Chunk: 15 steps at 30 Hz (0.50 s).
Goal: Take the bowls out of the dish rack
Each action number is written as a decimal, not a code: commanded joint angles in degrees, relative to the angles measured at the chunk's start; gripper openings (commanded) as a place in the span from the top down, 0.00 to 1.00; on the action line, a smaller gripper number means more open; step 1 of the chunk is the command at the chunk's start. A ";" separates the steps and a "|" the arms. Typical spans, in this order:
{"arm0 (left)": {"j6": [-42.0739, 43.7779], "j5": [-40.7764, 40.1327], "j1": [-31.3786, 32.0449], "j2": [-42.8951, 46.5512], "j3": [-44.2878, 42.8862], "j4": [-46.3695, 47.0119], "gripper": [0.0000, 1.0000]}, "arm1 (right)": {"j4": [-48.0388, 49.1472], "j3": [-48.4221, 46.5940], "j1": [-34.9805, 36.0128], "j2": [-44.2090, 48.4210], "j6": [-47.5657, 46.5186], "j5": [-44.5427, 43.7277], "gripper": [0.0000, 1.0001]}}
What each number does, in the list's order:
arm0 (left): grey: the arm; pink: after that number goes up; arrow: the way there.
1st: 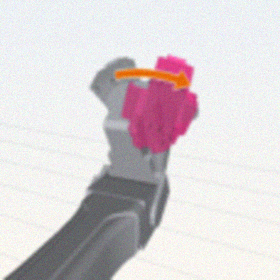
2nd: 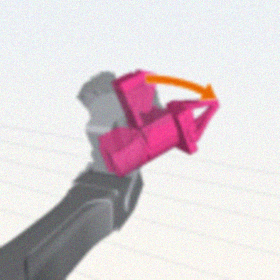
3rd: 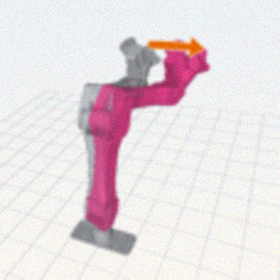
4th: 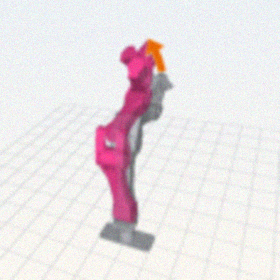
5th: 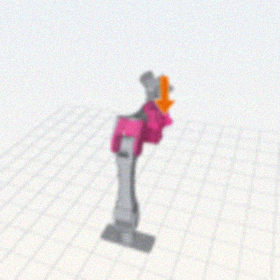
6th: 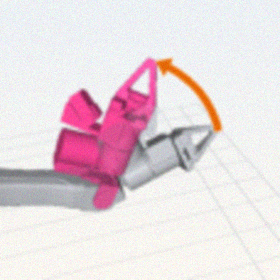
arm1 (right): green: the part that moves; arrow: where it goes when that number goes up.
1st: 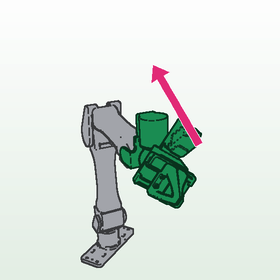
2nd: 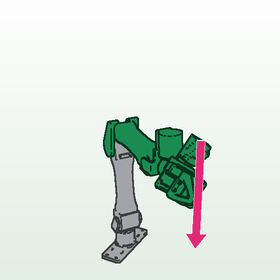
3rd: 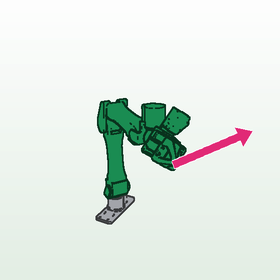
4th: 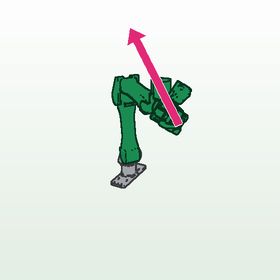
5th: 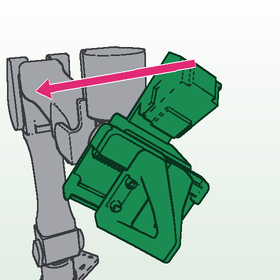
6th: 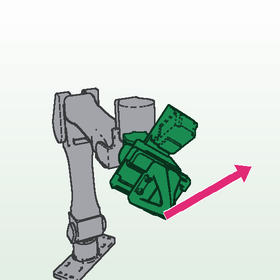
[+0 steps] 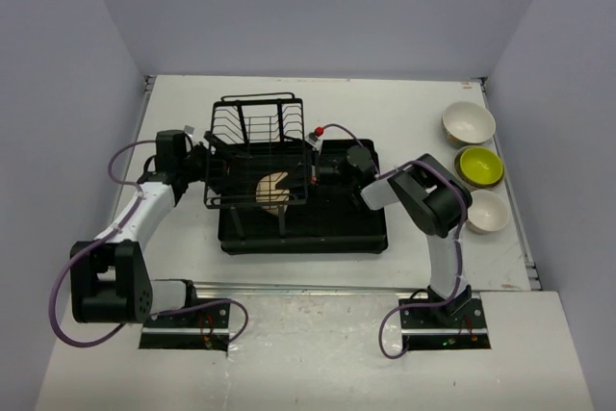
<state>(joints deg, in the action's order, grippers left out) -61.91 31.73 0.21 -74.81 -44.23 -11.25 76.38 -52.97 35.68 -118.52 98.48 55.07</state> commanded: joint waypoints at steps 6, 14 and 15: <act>1.70 2.73 -3.46 3.52 -0.68 0.52 0.21 | -3.93 1.20 -5.17 6.80 -5.21 5.92 1.00; 2.76 1.76 -6.01 5.46 -1.21 -0.80 0.21 | -26.78 -0.19 -10.45 14.80 -23.64 11.81 1.00; 2.76 1.76 -6.36 5.63 -1.30 -0.71 0.21 | -32.81 -0.81 -11.15 15.33 -25.94 12.86 1.00</act>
<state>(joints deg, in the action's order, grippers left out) -60.84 32.53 -4.97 -70.91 -44.25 -11.79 57.58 -51.22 26.87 -108.60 83.90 64.34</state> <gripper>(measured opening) 0.785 0.101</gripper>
